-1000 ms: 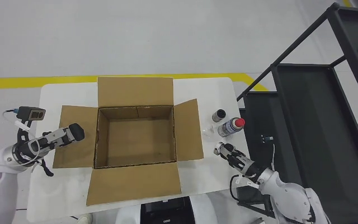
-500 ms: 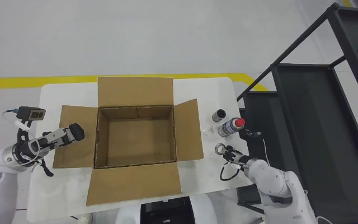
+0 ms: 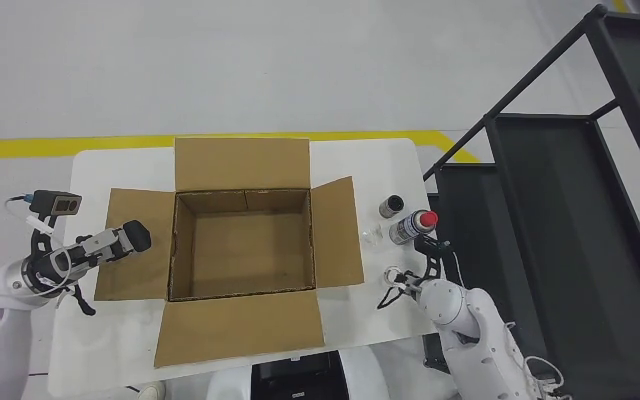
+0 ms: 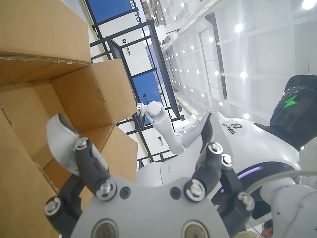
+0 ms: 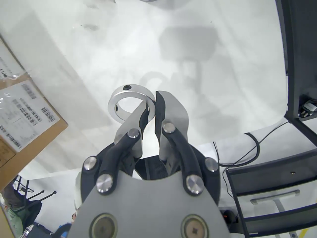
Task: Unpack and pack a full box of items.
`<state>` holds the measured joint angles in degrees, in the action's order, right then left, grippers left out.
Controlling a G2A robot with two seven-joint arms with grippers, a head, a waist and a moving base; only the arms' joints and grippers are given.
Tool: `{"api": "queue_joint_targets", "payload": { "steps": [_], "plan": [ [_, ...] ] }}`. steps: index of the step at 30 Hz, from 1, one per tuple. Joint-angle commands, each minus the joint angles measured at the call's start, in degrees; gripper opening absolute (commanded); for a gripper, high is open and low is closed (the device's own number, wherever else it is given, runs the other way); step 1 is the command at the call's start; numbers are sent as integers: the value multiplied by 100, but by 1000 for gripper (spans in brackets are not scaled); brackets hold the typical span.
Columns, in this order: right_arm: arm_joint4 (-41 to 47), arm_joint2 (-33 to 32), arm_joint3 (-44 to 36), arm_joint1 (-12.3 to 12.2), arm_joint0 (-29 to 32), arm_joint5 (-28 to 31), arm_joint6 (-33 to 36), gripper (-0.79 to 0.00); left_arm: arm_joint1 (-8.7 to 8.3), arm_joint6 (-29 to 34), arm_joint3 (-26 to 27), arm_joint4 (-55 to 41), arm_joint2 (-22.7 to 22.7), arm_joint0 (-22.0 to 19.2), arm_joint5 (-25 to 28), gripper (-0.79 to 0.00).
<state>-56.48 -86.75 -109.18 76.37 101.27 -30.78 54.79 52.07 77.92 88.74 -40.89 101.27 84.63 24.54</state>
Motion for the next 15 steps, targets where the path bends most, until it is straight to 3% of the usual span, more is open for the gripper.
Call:
{"api": "queue_joint_targets", "payload": {
  "steps": [1, 15],
  "plan": [
    [-57, 99, 148, 7, -95, -91, -31, -785, 0, 0, 0, 0, 0, 0, 0, 0],
    [-225, 377, 590, 7, -233, -247, -135, -785, 0, 0, 0, 0, 0, 0, 0, 0]
  ]
}}
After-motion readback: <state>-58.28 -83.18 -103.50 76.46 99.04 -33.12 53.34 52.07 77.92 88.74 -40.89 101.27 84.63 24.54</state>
